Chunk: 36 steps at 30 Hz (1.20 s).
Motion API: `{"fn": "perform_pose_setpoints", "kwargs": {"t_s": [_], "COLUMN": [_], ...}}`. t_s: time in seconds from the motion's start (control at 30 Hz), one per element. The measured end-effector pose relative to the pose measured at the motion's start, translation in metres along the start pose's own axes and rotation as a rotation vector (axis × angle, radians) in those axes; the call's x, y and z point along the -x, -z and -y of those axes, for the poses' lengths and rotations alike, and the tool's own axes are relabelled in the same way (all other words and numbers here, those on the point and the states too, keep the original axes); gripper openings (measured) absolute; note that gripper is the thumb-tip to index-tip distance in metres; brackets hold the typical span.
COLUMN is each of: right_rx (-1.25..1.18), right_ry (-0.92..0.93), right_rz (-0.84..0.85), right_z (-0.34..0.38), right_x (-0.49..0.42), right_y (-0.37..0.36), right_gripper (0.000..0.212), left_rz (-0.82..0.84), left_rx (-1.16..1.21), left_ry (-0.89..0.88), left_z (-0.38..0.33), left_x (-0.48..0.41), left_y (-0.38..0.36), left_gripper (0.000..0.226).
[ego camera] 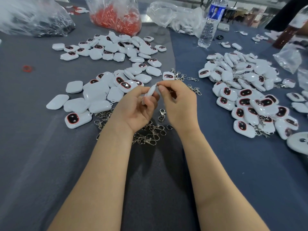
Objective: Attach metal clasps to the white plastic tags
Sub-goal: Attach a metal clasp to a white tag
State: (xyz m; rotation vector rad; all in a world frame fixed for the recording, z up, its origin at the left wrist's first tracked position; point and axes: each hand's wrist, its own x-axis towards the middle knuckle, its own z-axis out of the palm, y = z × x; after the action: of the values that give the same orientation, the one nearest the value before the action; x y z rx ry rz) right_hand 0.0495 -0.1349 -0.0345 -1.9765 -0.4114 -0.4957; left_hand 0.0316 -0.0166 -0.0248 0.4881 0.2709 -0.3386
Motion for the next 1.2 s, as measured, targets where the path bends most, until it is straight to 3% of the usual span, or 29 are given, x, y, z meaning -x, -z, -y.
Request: {"fn": "perform_pose_setpoints", "kwargs": {"t_s": [0.07,0.13,0.23,0.3,0.43,0.53,0.7,0.87,1.07,1.2], "right_rx": [0.037,0.109,0.230,0.306,0.372,0.306,0.090,-0.053,0.081,0.194], "right_ry": [0.036,0.061,0.034,0.005,-0.060,-0.122,-0.300,-0.373,-0.385,-0.499], "right_rz": [-0.018,-0.010,0.079,0.155,0.237,0.227,0.173,0.116,0.017,-0.199], "right_z": [0.001,0.001,-0.003,-0.006,-0.009,-0.010,-0.009,-0.003,-0.019,-0.040], "right_x": [0.001,0.001,0.001,-0.001,-0.001,0.000,-0.005,-0.006,-0.012,-0.005], "right_y": [-0.001,-0.001,-0.002,-0.002,-0.003,-0.003,0.004,0.016,0.090,0.134], "right_gripper": [0.012,0.013,0.014,0.015,0.018,0.016,0.028,0.014,0.009,0.019], "left_rz": [0.017,-0.077,-0.346,-0.438,-0.349,-0.389,-0.526,-0.421,-0.179,-0.084], "left_rx": [0.027,-0.095,-0.564,-0.940,-1.453,-1.446,-1.036,-0.948,-1.062,-1.146], "left_ry": [0.020,-0.082,-0.423,-0.625,-0.854,-0.862,-0.734,-0.682,-0.674,-0.555], "left_z": [0.001,0.003,0.008,0.011,0.011,0.012,0.013,0.031,0.069,0.114], "left_x": [0.000,-0.001,-0.004,-0.006,-0.005,-0.008,-0.008,-0.017,-0.045,-0.075], "left_y": [-0.001,-0.003,-0.005,-0.003,0.000,0.002,0.001,-0.022,-0.072,-0.106], "left_gripper": [0.011,0.009,0.007,0.009,0.012,0.015,0.023,0.008,0.017,0.024]}}
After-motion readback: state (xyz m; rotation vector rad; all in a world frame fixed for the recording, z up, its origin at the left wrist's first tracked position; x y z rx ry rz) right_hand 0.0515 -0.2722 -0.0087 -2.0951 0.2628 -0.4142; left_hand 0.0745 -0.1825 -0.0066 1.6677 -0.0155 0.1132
